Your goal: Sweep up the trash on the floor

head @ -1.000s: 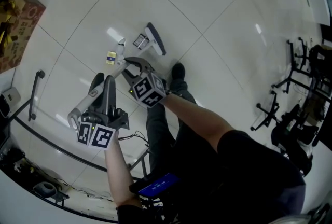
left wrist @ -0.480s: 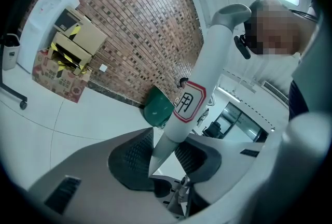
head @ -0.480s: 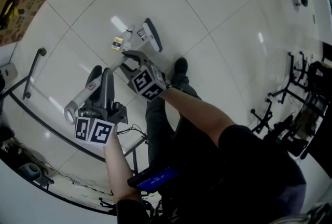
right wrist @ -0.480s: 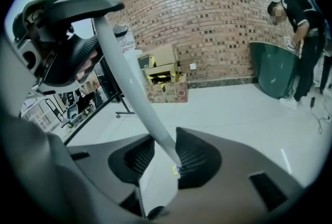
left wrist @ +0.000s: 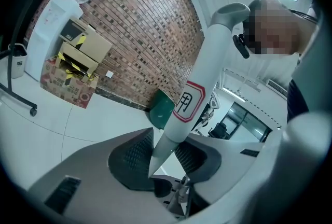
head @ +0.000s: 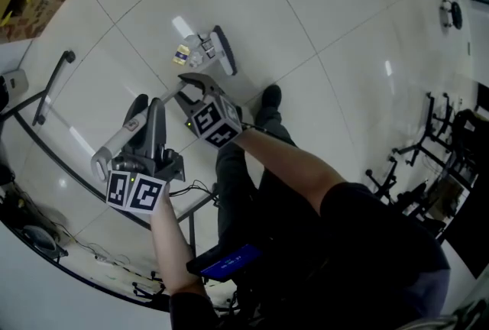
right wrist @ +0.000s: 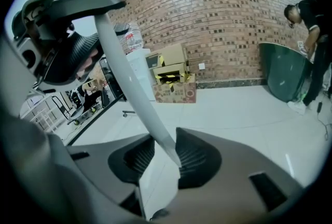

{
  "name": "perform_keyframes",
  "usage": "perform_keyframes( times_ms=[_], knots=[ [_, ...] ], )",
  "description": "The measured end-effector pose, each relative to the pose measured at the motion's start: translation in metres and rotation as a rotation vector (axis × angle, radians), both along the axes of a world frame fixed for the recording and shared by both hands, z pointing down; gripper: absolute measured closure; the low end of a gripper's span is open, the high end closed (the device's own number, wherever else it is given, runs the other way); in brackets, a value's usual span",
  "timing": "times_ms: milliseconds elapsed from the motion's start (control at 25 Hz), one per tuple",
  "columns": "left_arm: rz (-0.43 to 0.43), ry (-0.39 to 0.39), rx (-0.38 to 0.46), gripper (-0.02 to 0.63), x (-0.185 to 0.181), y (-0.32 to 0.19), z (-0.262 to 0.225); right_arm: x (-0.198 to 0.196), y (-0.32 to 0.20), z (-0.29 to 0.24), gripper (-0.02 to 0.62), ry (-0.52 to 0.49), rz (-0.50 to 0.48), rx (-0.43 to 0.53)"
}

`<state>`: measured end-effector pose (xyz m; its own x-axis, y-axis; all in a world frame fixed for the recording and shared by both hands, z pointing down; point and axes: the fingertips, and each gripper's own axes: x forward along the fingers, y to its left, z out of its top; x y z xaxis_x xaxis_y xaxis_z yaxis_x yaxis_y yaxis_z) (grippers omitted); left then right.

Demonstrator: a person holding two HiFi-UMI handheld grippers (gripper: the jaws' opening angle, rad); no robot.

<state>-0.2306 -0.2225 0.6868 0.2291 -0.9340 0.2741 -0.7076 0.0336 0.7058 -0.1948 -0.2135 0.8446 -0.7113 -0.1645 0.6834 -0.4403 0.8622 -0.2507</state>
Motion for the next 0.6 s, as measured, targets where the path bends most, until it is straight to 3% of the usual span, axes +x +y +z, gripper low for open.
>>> perform_keyframes(
  times_ms=[600],
  knots=[
    [-0.024, -0.023, -0.019, 0.492, 0.005, 0.011, -0.009, 0.000, 0.010, -0.011, 0.454, 0.000, -0.095, 0.036]
  ],
)
